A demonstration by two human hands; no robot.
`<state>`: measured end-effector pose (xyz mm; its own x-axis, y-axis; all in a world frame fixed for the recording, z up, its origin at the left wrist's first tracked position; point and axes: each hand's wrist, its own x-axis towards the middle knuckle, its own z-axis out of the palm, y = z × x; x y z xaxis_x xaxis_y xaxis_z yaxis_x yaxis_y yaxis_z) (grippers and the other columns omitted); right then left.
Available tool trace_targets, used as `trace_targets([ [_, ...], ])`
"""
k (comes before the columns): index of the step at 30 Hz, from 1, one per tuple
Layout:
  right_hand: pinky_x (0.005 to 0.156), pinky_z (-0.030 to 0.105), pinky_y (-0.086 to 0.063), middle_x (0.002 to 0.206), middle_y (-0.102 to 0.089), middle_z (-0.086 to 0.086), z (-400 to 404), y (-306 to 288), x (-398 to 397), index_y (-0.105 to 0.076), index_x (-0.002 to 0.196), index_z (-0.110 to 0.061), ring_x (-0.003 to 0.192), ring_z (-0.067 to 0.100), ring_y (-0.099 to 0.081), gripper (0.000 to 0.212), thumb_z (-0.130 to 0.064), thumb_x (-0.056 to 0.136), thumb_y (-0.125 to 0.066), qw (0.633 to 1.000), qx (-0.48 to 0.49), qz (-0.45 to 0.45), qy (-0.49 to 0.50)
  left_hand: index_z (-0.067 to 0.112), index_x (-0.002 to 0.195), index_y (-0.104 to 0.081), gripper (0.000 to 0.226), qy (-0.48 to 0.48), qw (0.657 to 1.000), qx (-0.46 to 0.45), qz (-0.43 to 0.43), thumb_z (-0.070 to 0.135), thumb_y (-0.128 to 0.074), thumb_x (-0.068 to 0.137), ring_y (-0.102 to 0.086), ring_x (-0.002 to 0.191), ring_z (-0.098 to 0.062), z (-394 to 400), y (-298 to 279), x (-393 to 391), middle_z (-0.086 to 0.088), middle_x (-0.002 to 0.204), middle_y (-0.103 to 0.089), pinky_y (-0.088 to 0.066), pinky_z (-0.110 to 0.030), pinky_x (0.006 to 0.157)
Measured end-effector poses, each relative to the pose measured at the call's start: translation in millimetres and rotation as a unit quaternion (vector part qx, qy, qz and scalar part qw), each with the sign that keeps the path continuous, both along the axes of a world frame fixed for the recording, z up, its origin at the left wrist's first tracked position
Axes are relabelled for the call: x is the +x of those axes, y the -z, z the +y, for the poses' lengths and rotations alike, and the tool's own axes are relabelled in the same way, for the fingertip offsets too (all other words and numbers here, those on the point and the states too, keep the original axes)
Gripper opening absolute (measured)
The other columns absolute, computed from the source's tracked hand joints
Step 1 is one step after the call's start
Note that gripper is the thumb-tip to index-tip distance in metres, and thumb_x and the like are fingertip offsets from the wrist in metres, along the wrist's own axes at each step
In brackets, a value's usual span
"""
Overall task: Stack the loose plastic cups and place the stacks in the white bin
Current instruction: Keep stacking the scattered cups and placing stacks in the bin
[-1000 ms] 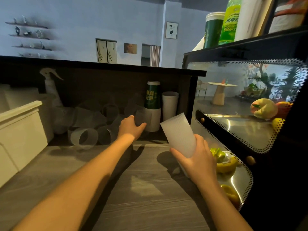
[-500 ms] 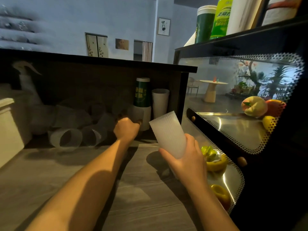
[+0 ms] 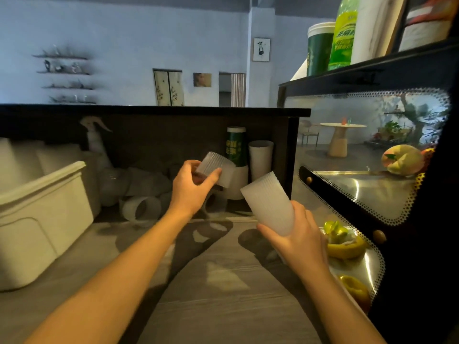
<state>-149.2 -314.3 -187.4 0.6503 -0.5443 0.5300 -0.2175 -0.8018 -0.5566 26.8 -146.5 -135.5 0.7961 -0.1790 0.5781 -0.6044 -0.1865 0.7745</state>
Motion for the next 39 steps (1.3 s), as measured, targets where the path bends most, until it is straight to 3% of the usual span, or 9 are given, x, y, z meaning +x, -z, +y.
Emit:
trace_targets([
  [5, 0.068, 0.029, -0.044, 0.116, -0.049, -0.002, 2.7, 0.1, -4.0, -0.039, 0.136, -0.026, 0.092, 0.01, -0.045, 0.081, -0.064, 0.071, -0.07, 0.998, -0.022, -0.004, -0.065, 0.034, 0.11, -0.063, 0.048, 0.119, 0.991, -0.054, 0.018, 0.065, -0.064, 0.074, -0.064, 0.105, -0.017, 25.2, -17.4, -9.3, -0.002, 0.114, -0.062, -0.059, -0.039, 0.082],
  [10, 0.08, 0.037, -0.054, 0.12, -0.046, -0.015, 6.8, 1.7, -4.6, -0.033, 0.136, -0.042, 0.103, 0.009, -0.049, 0.086, -0.068, 0.063, -0.071, 0.991, -0.019, 0.004, -0.132, 0.033, 0.135, -0.055, 0.047, 0.222, 0.974, 0.048, 0.015, 0.048, -0.057, 0.09, -0.06, 0.113, -0.012, 39.3, -29.9, -29.7, -0.001, 0.125, -0.06, -0.056, -0.028, 0.083],
  [18, 0.086, 0.032, -0.052, 0.122, -0.043, -0.017, 15.0, 3.9, -3.5, -0.032, 0.138, -0.041, 0.108, 0.007, -0.048, 0.088, -0.056, 0.065, -0.08, 0.982, -0.026, 0.009, -0.187, 0.034, 0.143, -0.047, 0.047, 0.176, 0.962, 0.199, -0.058, 0.042, -0.053, 0.097, -0.054, 0.102, -0.004, 50.7, -30.9, -51.8, 0.009, 0.11, -0.056, -0.041, -0.011, 0.084],
  [21, 0.079, 0.023, -0.047, 0.116, -0.042, -0.018, 22.5, 4.9, -1.6, -0.033, 0.134, -0.043, 0.102, 0.004, -0.047, 0.084, -0.056, 0.065, -0.08, 0.978, -0.04, 0.0, -0.203, 0.032, 0.149, -0.038, 0.051, 0.17, 0.955, 0.237, -0.05, 0.049, -0.039, 0.1, -0.048, 0.119, -0.005, 42.9, -22.4, -60.7, 0.008, 0.126, -0.052, -0.036, -0.021, 0.1],
  [24, 0.076, 0.024, -0.045, 0.112, -0.044, -0.019, 23.1, 6.4, 0.6, -0.034, 0.129, -0.049, 0.099, 0.004, -0.048, 0.081, -0.055, 0.064, -0.08, 0.976, -0.037, -0.016, -0.213, 0.037, 0.154, -0.016, 0.062, 0.205, 0.954, 0.22, 0.01, 0.061, -0.02, 0.097, -0.019, 0.143, -0.007, 33.4, -6.5, -75.0, 0.01, 0.155, -0.028, -0.015, -0.031, 0.116],
  [27, 0.079, 0.034, -0.051, 0.115, -0.047, -0.016, 14.4, 8.1, 0.9, -0.039, 0.131, -0.044, 0.1, 0.008, -0.051, 0.08, -0.054, 0.064, -0.081, 0.981, -0.028, -0.022, -0.191, 0.042, 0.153, -0.019, 0.066, 0.249, 0.95, 0.154, 0.104, 0.066, -0.014, 0.092, -0.014, 0.138, 0.003, 34.0, 1.0, -74.3, 0.018, 0.157, -0.02, -0.01, -0.025, 0.111],
  [32, 0.074, 0.044, -0.056, 0.113, -0.045, -0.013, 3.7, 9.5, 3.7, -0.035, 0.129, -0.039, 0.097, 0.013, -0.052, 0.079, -0.062, 0.065, -0.075, 0.993, -0.002, -0.037, -0.114, 0.021, 0.139, -0.049, 0.048, 0.034, 0.996, 0.043, 0.071, 0.043, -0.054, 0.097, -0.051, 0.123, -0.01, 39.5, 13.7, -37.0, 0.007, 0.129, -0.055, -0.037, -0.021, 0.094],
  [35, 0.074, 0.042, -0.056, 0.115, -0.046, -0.01, 3.8, 10.5, 3.6, -0.035, 0.132, -0.035, 0.097, 0.012, -0.051, 0.081, -0.063, 0.067, -0.074, 0.995, -0.005, -0.028, -0.1, 0.019, 0.135, -0.052, 0.049, -0.076, 0.991, 0.108, 0.006, 0.039, -0.064, 0.092, -0.051, 0.113, -0.011, 51.8, 23.2, -13.6, 0.004, 0.125, -0.055, -0.041, -0.025, 0.09],
  [39, 0.075, 0.038, -0.053, 0.111, -0.043, -0.014, 10.3, 8.3, 4.2, -0.038, 0.131, -0.035, 0.099, 0.01, -0.049, 0.079, -0.06, 0.067, -0.076, 0.992, -0.018, -0.031, -0.12, 0.021, 0.144, -0.04, 0.065, -0.156, 0.944, 0.288, -0.047, 0.045, -0.064, 0.089, -0.039, 0.131, -0.024, 62.7, 30.7, 9.0, -0.002, 0.142, -0.044, -0.04, -0.039, 0.105],
])
